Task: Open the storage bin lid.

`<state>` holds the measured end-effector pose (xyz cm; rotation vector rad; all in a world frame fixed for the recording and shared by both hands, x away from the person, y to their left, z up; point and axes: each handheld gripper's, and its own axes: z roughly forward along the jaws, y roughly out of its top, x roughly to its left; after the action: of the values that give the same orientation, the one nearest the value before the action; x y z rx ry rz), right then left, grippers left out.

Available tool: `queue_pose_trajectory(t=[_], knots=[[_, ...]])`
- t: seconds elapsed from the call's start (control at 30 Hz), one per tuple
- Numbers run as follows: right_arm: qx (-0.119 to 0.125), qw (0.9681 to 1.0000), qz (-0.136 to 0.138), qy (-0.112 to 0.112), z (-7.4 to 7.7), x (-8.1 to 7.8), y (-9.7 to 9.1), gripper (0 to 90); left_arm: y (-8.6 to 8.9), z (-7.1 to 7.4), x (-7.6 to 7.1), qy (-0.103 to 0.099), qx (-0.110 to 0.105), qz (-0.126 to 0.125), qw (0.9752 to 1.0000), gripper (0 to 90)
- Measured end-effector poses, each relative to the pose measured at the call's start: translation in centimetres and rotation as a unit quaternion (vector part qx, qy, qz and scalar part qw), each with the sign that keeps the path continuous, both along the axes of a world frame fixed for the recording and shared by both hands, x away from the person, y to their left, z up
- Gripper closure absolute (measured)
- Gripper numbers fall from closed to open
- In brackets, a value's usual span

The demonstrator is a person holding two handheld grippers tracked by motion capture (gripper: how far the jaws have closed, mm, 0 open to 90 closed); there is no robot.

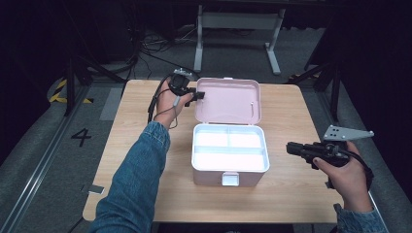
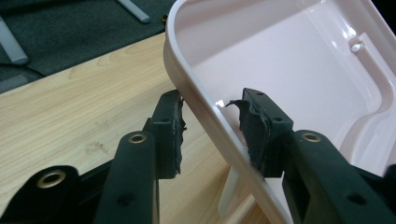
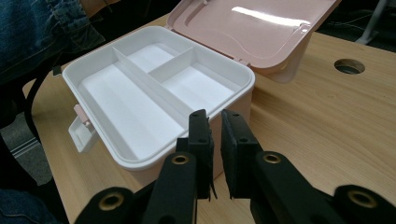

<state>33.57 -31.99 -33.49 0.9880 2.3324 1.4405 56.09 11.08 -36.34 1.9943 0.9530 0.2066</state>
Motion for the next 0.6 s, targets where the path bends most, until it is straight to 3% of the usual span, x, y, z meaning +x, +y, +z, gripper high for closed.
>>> queue_pose_trajectory(t=[0.43, 0.6], knots=[[0.003, 1.0000, -0.003, 0.001, -0.1, 0.1, -0.2, 82.3, 0.0, -1.1, 0.5, 0.021, 0.012, 0.007, 0.9997, 55.6], [0.004, 1.0000, -0.003, 0.004, -0.2, 0.1, 0.0, 81.4, 0.2, -1.6, 0.7, 0.037, 0.026, 0.008, 0.9989, 55.6]])
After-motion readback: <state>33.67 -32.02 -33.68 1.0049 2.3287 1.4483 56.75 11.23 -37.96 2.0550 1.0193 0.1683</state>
